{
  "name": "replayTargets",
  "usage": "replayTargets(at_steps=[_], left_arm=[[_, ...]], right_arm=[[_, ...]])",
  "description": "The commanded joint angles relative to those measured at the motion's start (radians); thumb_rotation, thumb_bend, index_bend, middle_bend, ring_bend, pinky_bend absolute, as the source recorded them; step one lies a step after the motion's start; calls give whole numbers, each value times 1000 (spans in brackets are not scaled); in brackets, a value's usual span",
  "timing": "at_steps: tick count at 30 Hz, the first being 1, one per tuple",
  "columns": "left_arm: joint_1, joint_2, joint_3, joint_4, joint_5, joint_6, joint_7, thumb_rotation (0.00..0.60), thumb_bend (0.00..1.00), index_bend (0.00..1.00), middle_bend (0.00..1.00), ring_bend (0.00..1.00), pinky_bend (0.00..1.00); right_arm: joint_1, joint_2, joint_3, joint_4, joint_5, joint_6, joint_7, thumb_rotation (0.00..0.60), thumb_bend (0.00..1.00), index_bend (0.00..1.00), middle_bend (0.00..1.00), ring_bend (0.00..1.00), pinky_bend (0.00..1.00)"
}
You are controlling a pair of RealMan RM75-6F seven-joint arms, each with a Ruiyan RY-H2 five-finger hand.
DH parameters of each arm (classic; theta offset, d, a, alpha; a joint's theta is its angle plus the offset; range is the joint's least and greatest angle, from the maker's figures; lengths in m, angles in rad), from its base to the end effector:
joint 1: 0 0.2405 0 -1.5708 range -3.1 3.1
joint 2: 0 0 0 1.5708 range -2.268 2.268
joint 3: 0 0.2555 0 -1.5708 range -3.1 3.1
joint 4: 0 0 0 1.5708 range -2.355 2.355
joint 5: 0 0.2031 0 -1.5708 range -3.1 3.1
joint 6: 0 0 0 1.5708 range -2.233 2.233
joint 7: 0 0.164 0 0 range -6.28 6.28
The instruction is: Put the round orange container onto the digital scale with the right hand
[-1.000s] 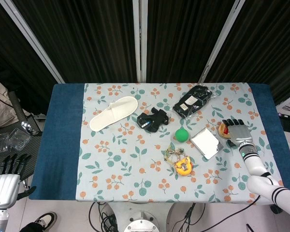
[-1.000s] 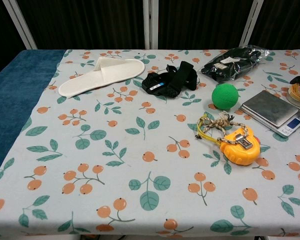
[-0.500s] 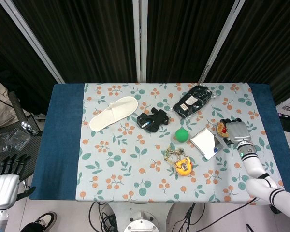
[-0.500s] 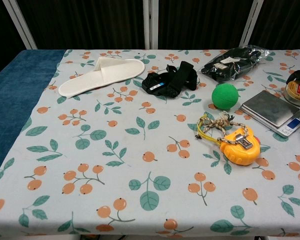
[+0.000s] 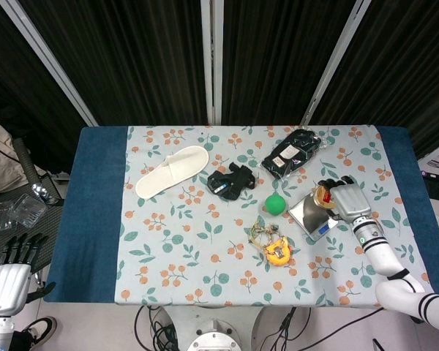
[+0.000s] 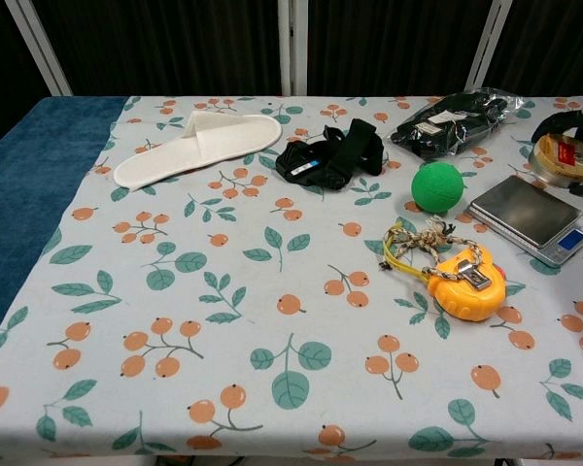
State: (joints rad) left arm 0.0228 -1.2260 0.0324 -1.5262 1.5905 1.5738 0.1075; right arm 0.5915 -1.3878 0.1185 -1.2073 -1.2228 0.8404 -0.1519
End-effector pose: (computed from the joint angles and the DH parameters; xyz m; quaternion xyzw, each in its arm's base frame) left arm -0.3197 0.1501 0.1333 -0.6154 -0.3726 -0.3511 0.5993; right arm -0.2887 -0.3708 0.0569 0.7304 -0.3782 0.2441 0.5138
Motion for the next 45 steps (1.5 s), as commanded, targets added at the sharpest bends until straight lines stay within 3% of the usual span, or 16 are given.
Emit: replayTargets(at_steps=[1,11,14,19,22,26,31,38,45], left_arm=[[3,3,1,0,0,3,-3,600,90,119,87,0,17],[9,9,1,9,2,16,-27,600,90,119,88,0,8],[8,11,3,10,4,13,-37,600,91,119,88,0,8],[7,11,3,11,7,10,-46,600,93,119,87,0,8],[6,12,3,10,8,11,-48,600,93,119,87,0,8],[7,13,3,7,9,13,-46,600,94,119,88,0,8],[8,18,1,0,10,16,-37,600,94,119,87,0,8],[13,28,-2,-18,14,32,-12,600,94,119,87,0,8],[15,33,-11,-25,14,46,3,600,93,119,87,0,8]], right_arm=[[6,-2,-10,-21,-12,0,-15,600,270,537,429,376,155],[19,-21,-19,-32,12,-32,-40,600,239,486,407,361,154],[22,-12,-23,-42,16,-40,-46,600,218,407,385,328,154],[23,7,-25,-63,26,-52,-41,600,102,189,249,160,113],[22,14,-26,-72,24,-48,-35,600,90,120,185,96,72],[19,28,-24,-89,23,-38,-28,600,89,99,161,72,52],[-24,88,-15,-157,2,59,-9,600,89,81,154,66,51],[-242,223,-57,-317,-53,401,7,600,103,1,37,0,0],[-423,252,-101,-324,-71,602,99,600,104,0,0,0,0]])
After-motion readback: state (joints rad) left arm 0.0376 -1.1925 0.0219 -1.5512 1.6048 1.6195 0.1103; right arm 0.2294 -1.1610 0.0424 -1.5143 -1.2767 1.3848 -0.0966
